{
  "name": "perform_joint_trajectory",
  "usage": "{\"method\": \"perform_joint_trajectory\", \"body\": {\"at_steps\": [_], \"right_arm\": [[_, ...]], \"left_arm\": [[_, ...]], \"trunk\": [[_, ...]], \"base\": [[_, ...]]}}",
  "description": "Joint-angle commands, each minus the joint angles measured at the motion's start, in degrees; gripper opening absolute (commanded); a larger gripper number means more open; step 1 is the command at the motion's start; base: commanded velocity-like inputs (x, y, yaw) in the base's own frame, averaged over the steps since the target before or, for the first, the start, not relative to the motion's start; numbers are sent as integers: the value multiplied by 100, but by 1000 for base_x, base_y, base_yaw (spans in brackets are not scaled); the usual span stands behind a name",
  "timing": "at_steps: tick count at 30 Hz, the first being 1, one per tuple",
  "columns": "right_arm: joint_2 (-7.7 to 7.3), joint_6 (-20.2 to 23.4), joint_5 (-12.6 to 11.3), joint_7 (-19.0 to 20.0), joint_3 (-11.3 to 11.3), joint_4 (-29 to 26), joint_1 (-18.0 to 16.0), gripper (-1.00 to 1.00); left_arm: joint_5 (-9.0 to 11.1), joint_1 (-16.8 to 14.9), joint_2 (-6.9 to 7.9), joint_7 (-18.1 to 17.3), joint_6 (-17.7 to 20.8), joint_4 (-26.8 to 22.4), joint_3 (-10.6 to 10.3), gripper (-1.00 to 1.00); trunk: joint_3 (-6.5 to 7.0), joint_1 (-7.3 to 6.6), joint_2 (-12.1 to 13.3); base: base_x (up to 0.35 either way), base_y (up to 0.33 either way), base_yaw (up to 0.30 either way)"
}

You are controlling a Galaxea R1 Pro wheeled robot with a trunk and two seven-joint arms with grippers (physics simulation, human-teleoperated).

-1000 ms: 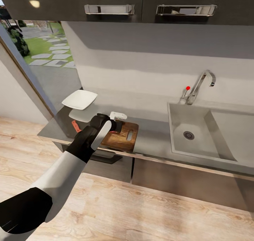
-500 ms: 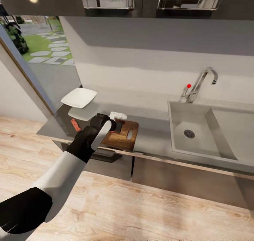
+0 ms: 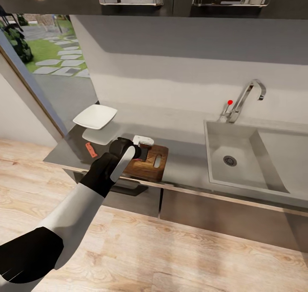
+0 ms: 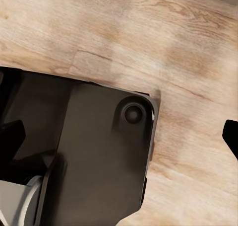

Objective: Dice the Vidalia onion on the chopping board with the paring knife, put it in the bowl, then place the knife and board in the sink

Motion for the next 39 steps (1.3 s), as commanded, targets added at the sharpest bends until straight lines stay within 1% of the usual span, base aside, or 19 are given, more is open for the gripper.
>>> {"method": "perform_joint_trajectory", "body": {"at_steps": [1,18,26,37,38,39], "right_arm": [[10,-12,25,54,-48,-14,1,100],[12,-10,25,58,-48,-15,1,100],[-15,-18,25,104,-48,-8,1,100],[-6,-11,24,71,-48,-7,1,100],[-4,-10,24,71,-48,-7,1,100],[-1,-10,25,68,-48,-7,1,100]], "left_arm": [[60,-5,2,58,15,-2,-9,-100],[60,-5,2,58,15,-2,-9,-100],[60,-5,2,60,17,-7,-9,-100],[60,-5,0,58,17,-61,-9,-100],[60,-5,1,58,17,-71,-9,100],[60,-5,1,58,17,-78,-9,100]], "trunk": [[-9,4,-10],[-54,4,-10],[-57,4,-10],[-57,4,-10],[-57,4,-10],[-57,4,-10]], "base": [[0,0,0],[0,0,0],[0,0,0],[0,0,0],[0,0,0],[0,0,0]]}}
